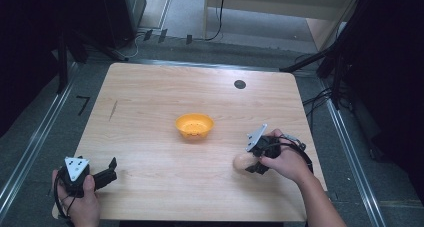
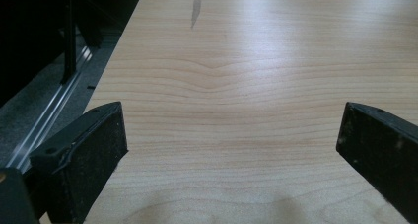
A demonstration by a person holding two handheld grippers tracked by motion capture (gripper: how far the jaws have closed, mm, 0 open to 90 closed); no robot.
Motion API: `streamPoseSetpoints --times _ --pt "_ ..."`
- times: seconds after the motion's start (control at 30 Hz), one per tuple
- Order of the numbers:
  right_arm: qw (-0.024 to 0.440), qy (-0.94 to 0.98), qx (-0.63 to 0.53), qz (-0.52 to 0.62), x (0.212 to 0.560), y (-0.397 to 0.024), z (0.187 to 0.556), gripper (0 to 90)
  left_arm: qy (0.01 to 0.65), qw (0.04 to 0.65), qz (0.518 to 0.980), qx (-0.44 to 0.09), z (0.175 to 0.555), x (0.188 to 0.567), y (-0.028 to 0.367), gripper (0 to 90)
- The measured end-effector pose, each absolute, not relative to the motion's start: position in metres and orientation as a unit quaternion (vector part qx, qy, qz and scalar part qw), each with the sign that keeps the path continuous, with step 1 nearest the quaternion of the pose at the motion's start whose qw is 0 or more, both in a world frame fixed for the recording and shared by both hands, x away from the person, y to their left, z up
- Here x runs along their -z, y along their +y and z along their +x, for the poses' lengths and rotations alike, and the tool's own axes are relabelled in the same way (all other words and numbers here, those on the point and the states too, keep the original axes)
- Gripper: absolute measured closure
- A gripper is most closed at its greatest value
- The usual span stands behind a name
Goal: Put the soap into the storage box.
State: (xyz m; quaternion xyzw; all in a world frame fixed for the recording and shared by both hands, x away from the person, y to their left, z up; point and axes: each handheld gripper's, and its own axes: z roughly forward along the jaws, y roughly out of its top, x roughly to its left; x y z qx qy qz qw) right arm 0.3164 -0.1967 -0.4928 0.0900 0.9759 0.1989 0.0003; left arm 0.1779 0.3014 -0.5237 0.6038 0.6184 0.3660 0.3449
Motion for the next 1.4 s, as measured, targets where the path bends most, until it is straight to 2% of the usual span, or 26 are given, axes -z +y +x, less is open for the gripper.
streamPoseSetpoints --times 0.7,1.4 --pt "-0.004 0.97 -0.207 0.126 0.482 -0.18 0.329 34.0 0.62 0.352 0.6 -0.362 0.177 0.524 0.303 0.0" --pt "0.012 0.961 -0.235 0.146 0.462 -0.165 0.343 34.3 0.617 0.352 0.603 -0.363 0.177 0.524 0.303 0.0"
